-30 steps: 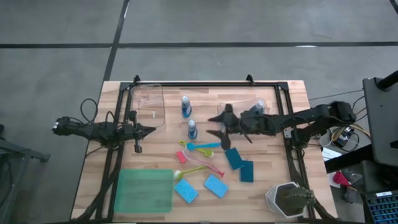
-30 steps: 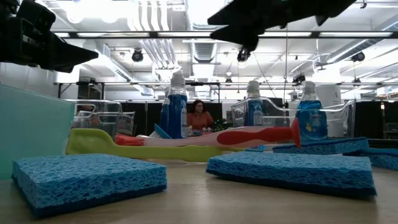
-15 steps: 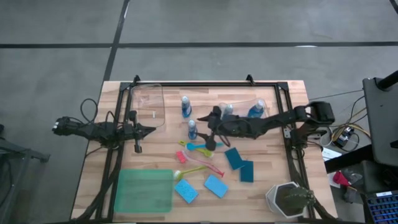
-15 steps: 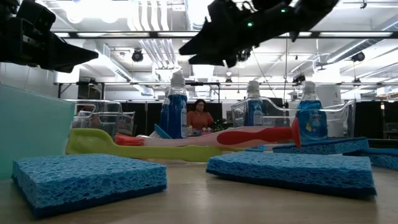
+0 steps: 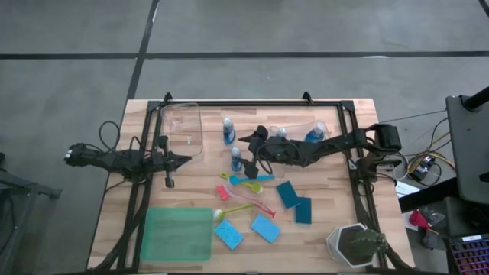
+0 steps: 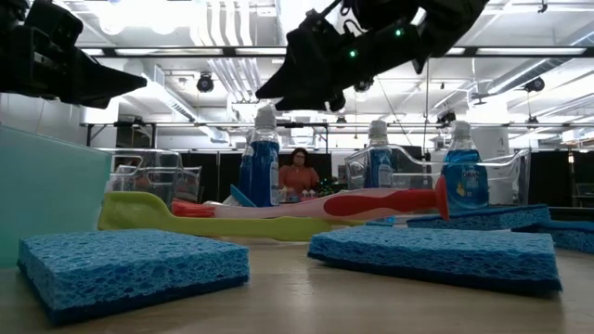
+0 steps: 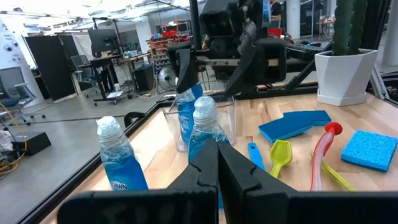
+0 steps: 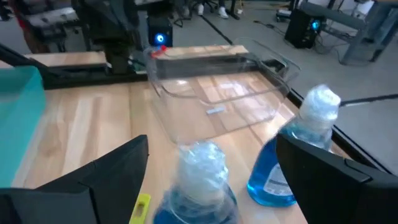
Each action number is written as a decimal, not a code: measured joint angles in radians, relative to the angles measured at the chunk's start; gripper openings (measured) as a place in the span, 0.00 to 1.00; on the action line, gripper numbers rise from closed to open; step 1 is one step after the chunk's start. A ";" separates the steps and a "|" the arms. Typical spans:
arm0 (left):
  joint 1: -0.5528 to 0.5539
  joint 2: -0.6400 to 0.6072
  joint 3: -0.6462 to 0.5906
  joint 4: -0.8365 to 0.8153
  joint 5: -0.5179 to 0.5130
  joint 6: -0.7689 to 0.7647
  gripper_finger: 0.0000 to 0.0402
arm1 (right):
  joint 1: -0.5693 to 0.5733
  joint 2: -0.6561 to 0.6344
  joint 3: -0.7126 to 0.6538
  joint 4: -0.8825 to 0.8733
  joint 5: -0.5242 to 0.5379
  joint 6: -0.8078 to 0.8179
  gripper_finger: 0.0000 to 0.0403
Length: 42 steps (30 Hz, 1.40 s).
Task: Pick & Place Kitchen Sink Supplies
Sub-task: Put the soap dispenser into the right transparent bin
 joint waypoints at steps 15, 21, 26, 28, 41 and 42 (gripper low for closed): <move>0.000 0.000 0.000 0.000 0.000 0.000 0.00 | -0.002 0.110 -0.001 0.104 -0.008 0.003 0.81; 0.000 0.000 0.000 0.000 0.000 0.000 0.00 | -0.006 0.120 0.003 0.108 -0.008 0.012 0.81; 0.000 0.000 0.000 0.000 0.000 0.000 0.00 | -0.006 0.119 0.006 0.111 -0.009 0.006 0.81; 0.000 0.000 0.000 0.000 0.000 0.000 0.00 | -0.006 0.119 0.009 0.112 -0.008 0.006 0.81; 0.000 0.000 0.000 0.000 0.000 0.000 0.00 | -0.006 0.119 0.010 0.111 -0.009 0.017 0.47; 0.000 0.000 0.000 0.000 0.000 0.000 0.00 | -0.006 0.119 0.010 0.111 -0.009 0.016 0.44</move>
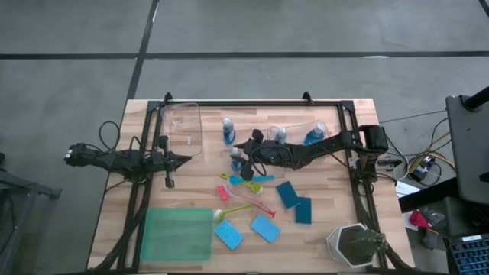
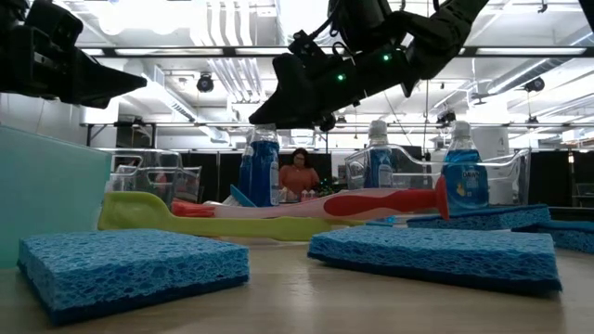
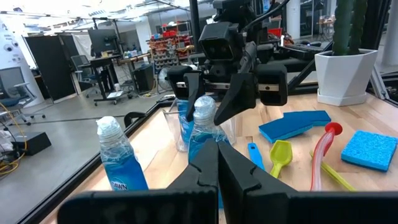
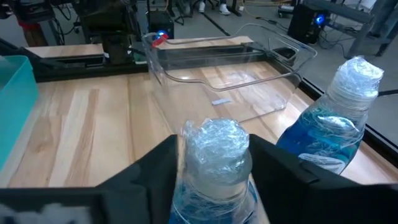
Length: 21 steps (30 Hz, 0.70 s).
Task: Pick & Place Kitchen Sink Supplies
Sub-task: Put the soap dispenser into the right transparent bin
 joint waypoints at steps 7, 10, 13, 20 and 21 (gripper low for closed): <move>0.000 0.000 0.000 0.000 0.000 0.000 0.00 | 0.000 -0.001 0.000 0.000 -0.003 -0.005 0.31; 0.000 0.000 0.000 0.000 0.000 0.000 0.00 | 0.000 -0.003 0.000 0.000 -0.002 -0.005 0.31; 0.000 0.000 0.000 0.000 0.000 0.000 0.00 | 0.000 -0.008 0.000 -0.004 -0.002 0.001 0.34; 0.000 0.000 0.000 0.000 0.000 0.000 0.00 | 0.000 -0.069 0.000 -0.011 0.002 0.003 0.33; 0.000 0.000 0.000 0.000 0.000 0.000 0.00 | 0.000 -0.082 0.000 -0.020 0.002 0.002 0.32</move>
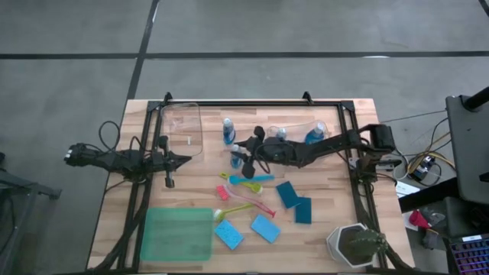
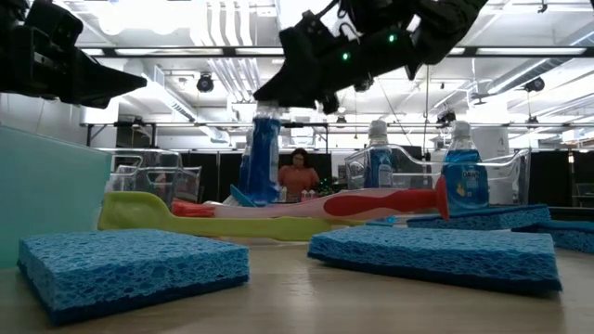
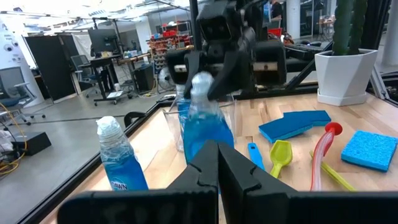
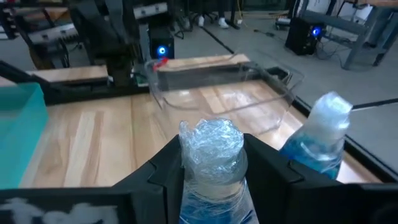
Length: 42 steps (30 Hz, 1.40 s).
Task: Pick & Place Kitchen Sink Supplies
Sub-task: Put the soap dispenser into the right transparent bin
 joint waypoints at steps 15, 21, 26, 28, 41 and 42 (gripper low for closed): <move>0.000 0.000 0.000 0.000 0.000 0.000 0.00 | 0.005 -0.349 0.000 -0.360 0.003 0.043 0.33; 0.000 0.000 0.000 0.000 0.000 0.000 0.00 | 0.014 -0.484 0.000 -0.531 0.009 0.064 0.34; 0.000 0.000 0.000 0.000 0.000 0.000 0.00 | 0.014 -0.561 -0.006 -0.642 0.053 0.102 0.34; 0.000 0.000 0.000 0.000 0.000 0.000 0.00 | 0.014 -0.583 -0.007 -0.677 0.086 0.121 0.34; 0.000 0.000 0.000 0.000 0.000 0.000 0.00 | 0.129 -0.683 -0.065 -0.792 0.410 0.249 0.34; 0.000 0.000 0.000 0.000 0.000 0.000 0.00 | 0.144 -0.691 -0.072 -0.807 0.450 0.264 0.34</move>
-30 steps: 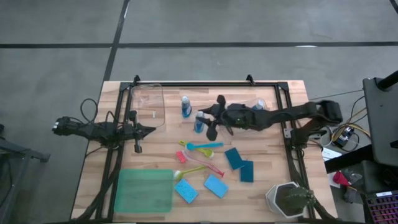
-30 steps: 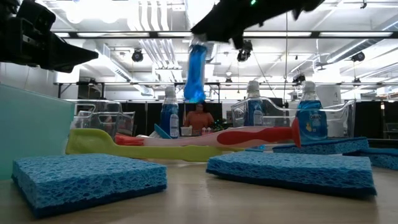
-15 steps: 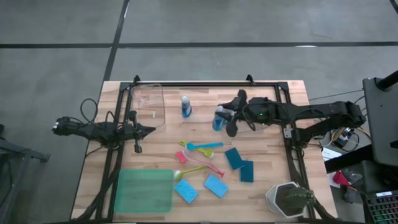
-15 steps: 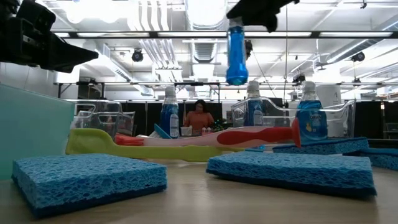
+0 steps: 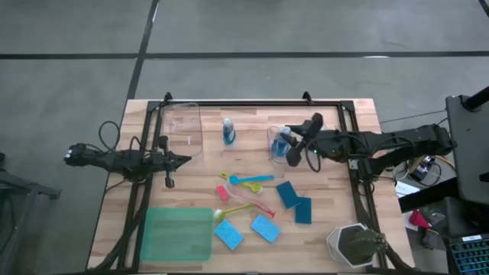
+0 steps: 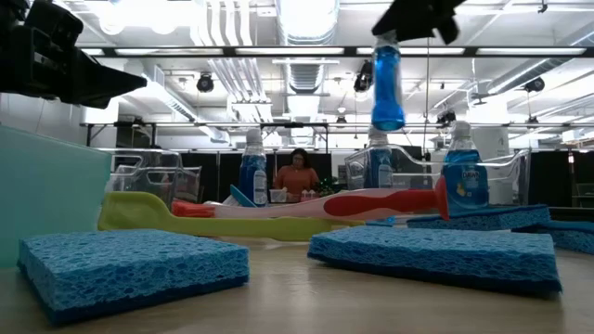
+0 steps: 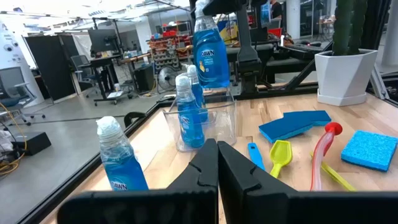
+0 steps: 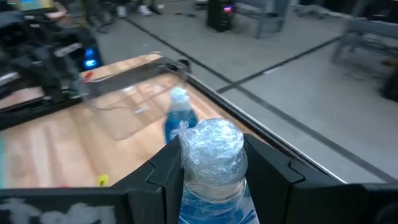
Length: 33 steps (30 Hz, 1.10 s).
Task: Pick & Place Kitchen Sink Supplies
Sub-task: Put the soap dispenser into the right transparent bin
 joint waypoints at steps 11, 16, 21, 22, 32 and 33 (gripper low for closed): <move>0.000 0.000 0.000 0.000 0.000 0.000 0.00 | 0.130 -0.080 -0.086 -0.117 0.276 0.171 0.34; 0.000 0.000 0.000 0.000 0.000 0.000 0.00 | 0.151 -0.099 -0.167 -0.128 0.351 0.259 0.34; 0.000 0.000 0.000 0.000 0.000 0.000 0.00 | 0.152 -0.102 -0.250 -0.130 0.454 0.393 0.34; 0.000 0.000 0.000 0.000 0.000 0.000 0.00 | 0.151 -0.102 -0.267 -0.131 0.476 0.421 0.34; 0.000 0.000 0.000 0.000 0.000 0.000 0.00 | 0.147 -0.100 -0.399 -0.075 0.533 0.646 0.34; 0.000 0.000 0.000 0.000 0.000 0.000 0.00 | 0.146 -0.100 -0.411 -0.060 0.541 0.647 0.34</move>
